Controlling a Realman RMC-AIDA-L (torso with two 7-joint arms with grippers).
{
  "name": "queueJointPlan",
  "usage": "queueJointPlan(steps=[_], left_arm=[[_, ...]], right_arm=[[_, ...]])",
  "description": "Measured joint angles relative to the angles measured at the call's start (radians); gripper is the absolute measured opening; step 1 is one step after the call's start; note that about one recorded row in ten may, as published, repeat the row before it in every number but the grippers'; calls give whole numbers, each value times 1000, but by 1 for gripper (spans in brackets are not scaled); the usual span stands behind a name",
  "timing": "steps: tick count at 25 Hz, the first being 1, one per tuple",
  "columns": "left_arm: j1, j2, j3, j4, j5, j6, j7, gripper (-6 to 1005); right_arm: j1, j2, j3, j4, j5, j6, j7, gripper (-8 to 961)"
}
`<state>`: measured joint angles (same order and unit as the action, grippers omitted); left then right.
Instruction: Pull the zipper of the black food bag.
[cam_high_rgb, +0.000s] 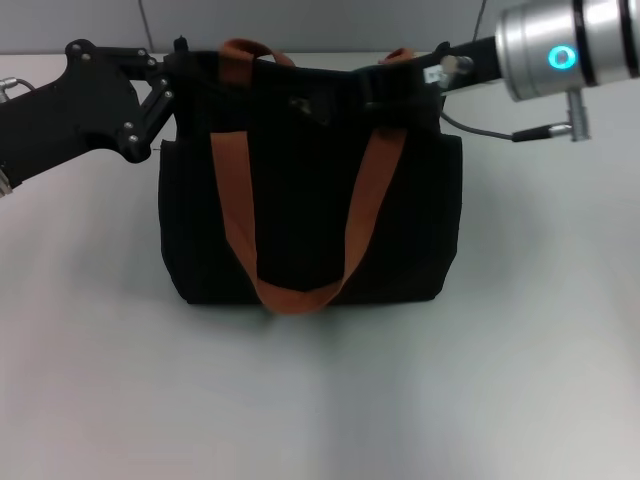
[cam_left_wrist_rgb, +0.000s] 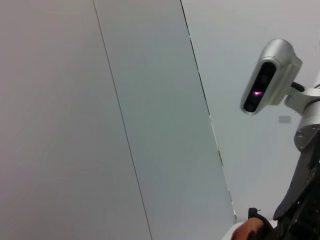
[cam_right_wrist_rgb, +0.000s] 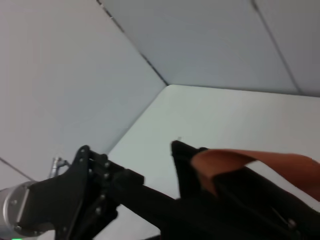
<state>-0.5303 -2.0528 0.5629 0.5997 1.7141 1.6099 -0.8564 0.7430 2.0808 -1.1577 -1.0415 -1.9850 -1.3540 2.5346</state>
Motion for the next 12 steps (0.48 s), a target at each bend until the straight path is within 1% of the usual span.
queueJointPlan(steps=[1,3,6,8,10,12], left_arm=[[0,0,0,0,0,0,0,40],[0,0,0,0,0,0,0,40],[1,-1,0,0,0,-1,0,41],[2,-1,0,1,0,-1,0,41],[2,-1,0,1,0,-1,0,41],[1,0,0,1,0,-1,0,41]], right_arm=[[0,0,0,0,0,0,0,-1],[-33,0,4,-36,-19,-10,11,-1],[-53,1,11,-59,-35,-17,15,0],[-90,2,13,-99,-42,-22,24,0],[-102,2,13,-112,-42,-22,28,0],[-129,2,14,-143,-42,-23,37,0]])
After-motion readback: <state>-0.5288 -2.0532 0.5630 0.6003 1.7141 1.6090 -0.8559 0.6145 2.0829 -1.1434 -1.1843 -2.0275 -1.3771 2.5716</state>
